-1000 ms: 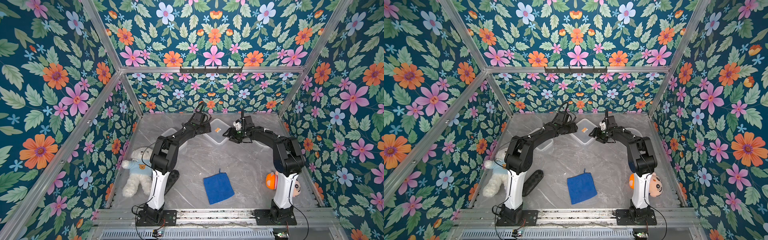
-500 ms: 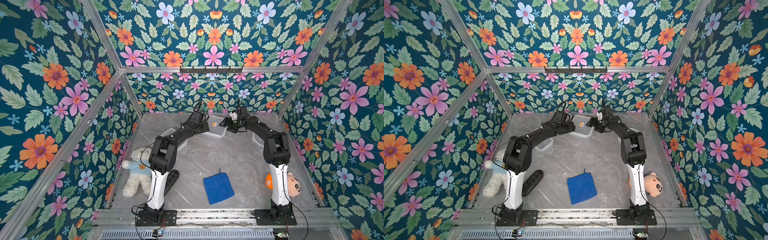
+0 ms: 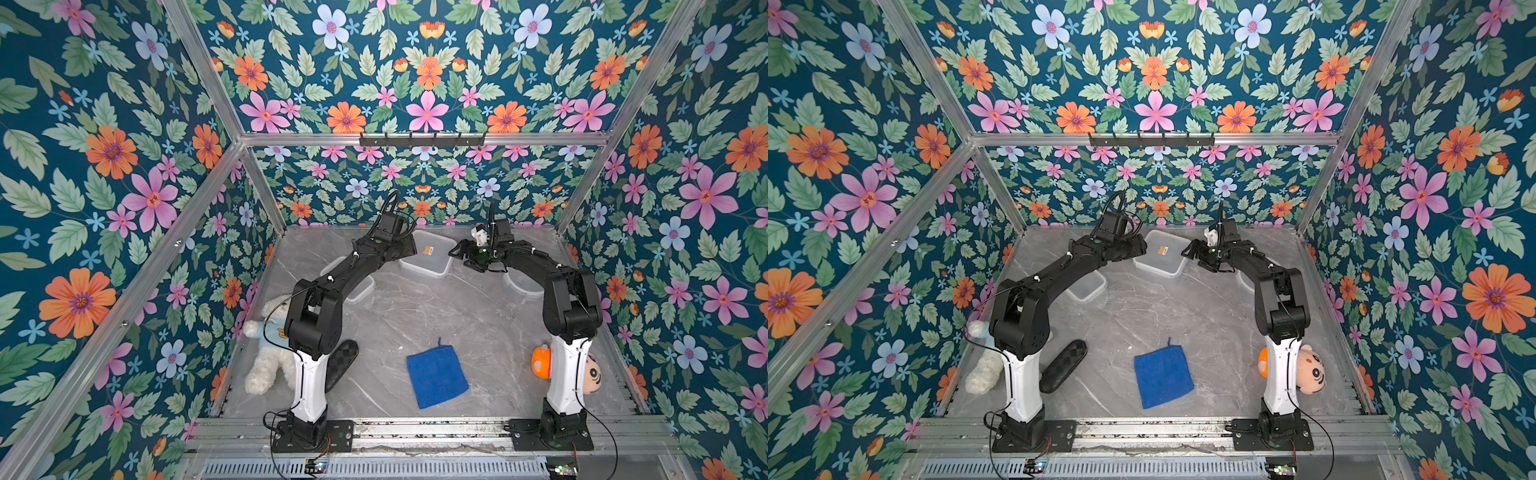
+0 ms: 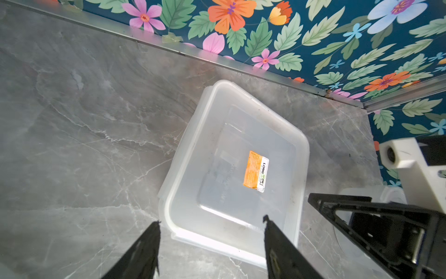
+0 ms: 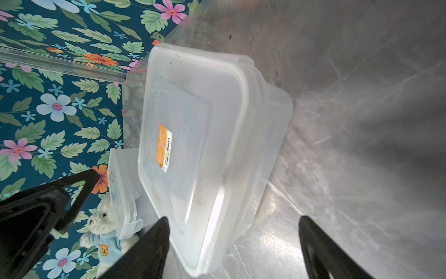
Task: Wipe the insides of the lunch boxes
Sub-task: Open the fastener of the lunch box.
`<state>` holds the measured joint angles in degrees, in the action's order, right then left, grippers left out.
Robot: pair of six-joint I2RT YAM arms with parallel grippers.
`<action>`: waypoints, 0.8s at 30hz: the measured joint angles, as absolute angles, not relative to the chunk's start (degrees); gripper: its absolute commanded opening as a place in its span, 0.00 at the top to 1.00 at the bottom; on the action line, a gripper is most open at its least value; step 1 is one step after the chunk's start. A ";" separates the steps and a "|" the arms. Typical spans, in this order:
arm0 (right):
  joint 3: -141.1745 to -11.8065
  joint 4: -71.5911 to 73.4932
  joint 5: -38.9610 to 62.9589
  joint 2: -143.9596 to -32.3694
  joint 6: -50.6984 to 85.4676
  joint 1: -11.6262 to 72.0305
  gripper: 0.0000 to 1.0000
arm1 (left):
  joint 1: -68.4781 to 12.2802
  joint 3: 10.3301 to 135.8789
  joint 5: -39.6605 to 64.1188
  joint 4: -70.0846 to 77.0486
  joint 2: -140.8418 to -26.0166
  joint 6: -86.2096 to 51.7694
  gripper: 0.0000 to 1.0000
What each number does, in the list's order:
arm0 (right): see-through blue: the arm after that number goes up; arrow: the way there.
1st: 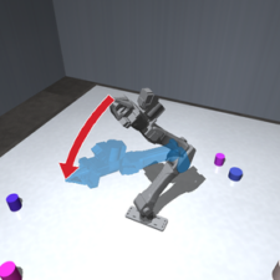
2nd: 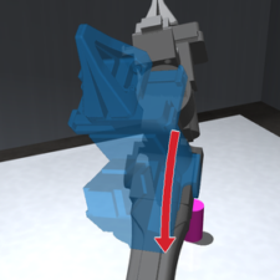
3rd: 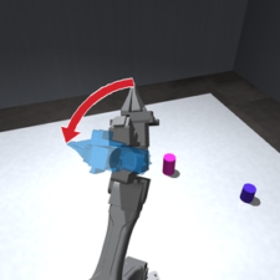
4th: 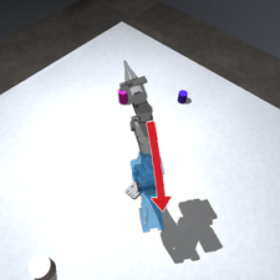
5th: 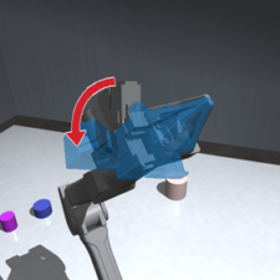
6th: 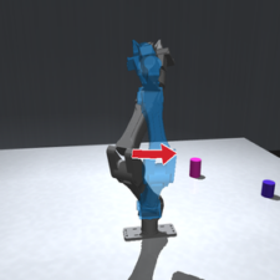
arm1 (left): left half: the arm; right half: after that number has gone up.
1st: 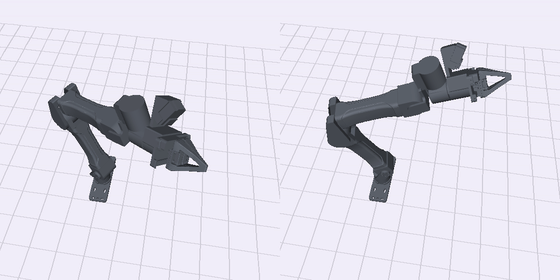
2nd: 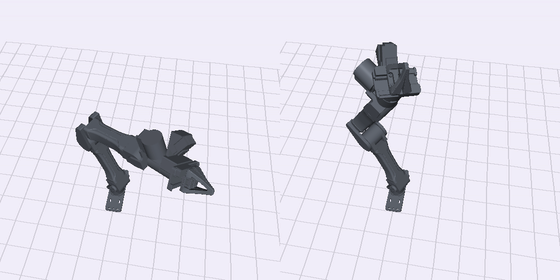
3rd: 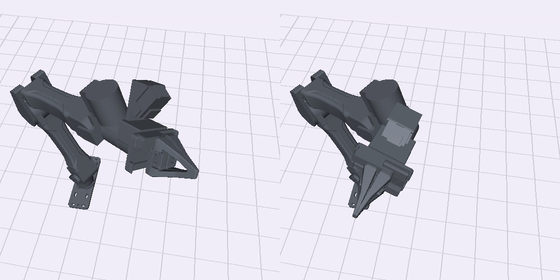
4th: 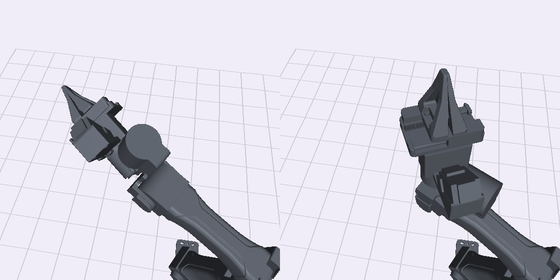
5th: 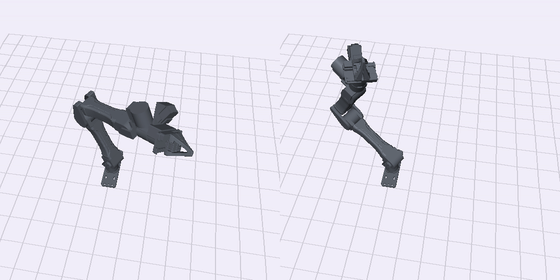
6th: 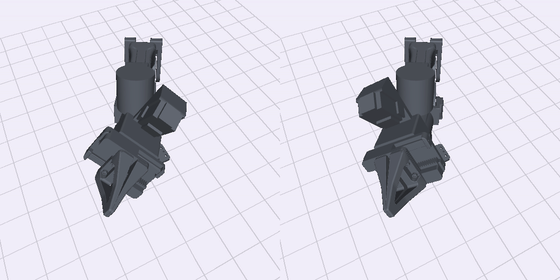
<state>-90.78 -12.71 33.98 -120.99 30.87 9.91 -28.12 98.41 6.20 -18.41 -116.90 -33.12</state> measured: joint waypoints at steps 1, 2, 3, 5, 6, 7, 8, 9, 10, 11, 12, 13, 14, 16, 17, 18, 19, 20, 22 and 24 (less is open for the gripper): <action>-89.65 -11.11 34.72 -120.90 31.59 9.98 0.24 | -28.23 98.74 6.96 -17.87 -117.67 -33.15 0.35; -88.79 -9.80 35.40 -120.92 32.38 10.02 0.25 | -28.36 99.18 7.75 -17.34 -118.50 -33.30 0.35; -87.92 -8.25 36.16 -121.12 33.30 10.09 0.25 | -28.53 99.63 8.78 -16.75 -119.50 -33.54 0.35; -86.37 -4.95 37.71 -121.62 35.18 10.04 0.26 | -28.88 100.62 10.83 -15.97 -121.49 -34.24 0.36; -85.67 -3.11 38.37 -121.95 36.27 10.00 0.26 | -29.06 101.30 12.08 -15.38 -122.52 -34.35 0.36; -85.03 -1.28 38.98 -122.30 37.54 9.96 0.26 | -29.28 101.97 12.88 -14.79 -123.37 -34.48 0.36; -84.73 -0.10 39.22 -122.56 38.26 9.96 0.26 | -29.45 102.67 13.67 -14.31 -124.11 -34.61 0.36; -84.40 1.52 39.68 -122.91 39.40 9.89 0.26 | -29.69 103.53 14.33 -14.11 -124.81 -34.79 0.36; -84.18 2.92 39.94 -123.17 40.34 9.89 0.26 | -29.87 104.44 15.09 -13.76 -125.51 -35.07 0.36; -84.07 3.92 40.18 -123.37 40.75 9.91 0.26 | -30.02 105.19 15.46 -13.34 -126.15 -35.40 0.37; -83.99 5.48 40.40 -123.72 41.78 9.96 0.27 | -30.09 106.08 16.01 -12.73 -126.96 -35.62 0.37; -83.94 6.79 40.60 -124.11 42.37 9.96 0.27 | -30.13 106.69 16.53 -12.21 -127.63 -35.62 0.38; -83.94 7.88 40.75 -124.53 43.07 9.98 0.28 | -30.28 107.11 16.64 -11.92 -128.27 -35.66 0.38; -83.92 10.39 41.17 -125.73 44.80 9.98 0.29 | -30.37 107.46 17.21 -11.31 -129.43 -35.86 0.39; -83.88 11.18 41.32 -126.15 45.28 9.98 0.30 | -30.35 107.66 17.67 -10.52 -129.75 -35.90 0.40; -83.68 12.29 41.45 -126.61 46.06 9.98 0.30 | -30.35 107.70 17.80 -10.17 -130.02 -36.05 0.41; -83.46 13.26 41.65 -126.96 46.89 9.98 0.30 | -30.35 107.70 17.98 -9.41 -130.30 -36.05 0.41; -83.33 14.11 41.82 -127.15 47.55 9.98 0.31 | -30.35 107.66 18.06 -8.82 -130.52 -36.07 0.41; -82.96 16.27 41.80 -127.52 48.36 9.96 0.32 | -30.35 107.07 18.11 -7.33 -130.74 -36.14 0.42; -82.37 18.33 41.87 -127.76 49.47 9.96 0.34 | -30.35 106.26 18.22 -5.72 -130.80 -36.38 0.43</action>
<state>-82.37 18.33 41.87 -127.76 49.47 9.96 -30.35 106.26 18.22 -5.72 -130.80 -36.38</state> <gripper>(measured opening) 0.679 0.578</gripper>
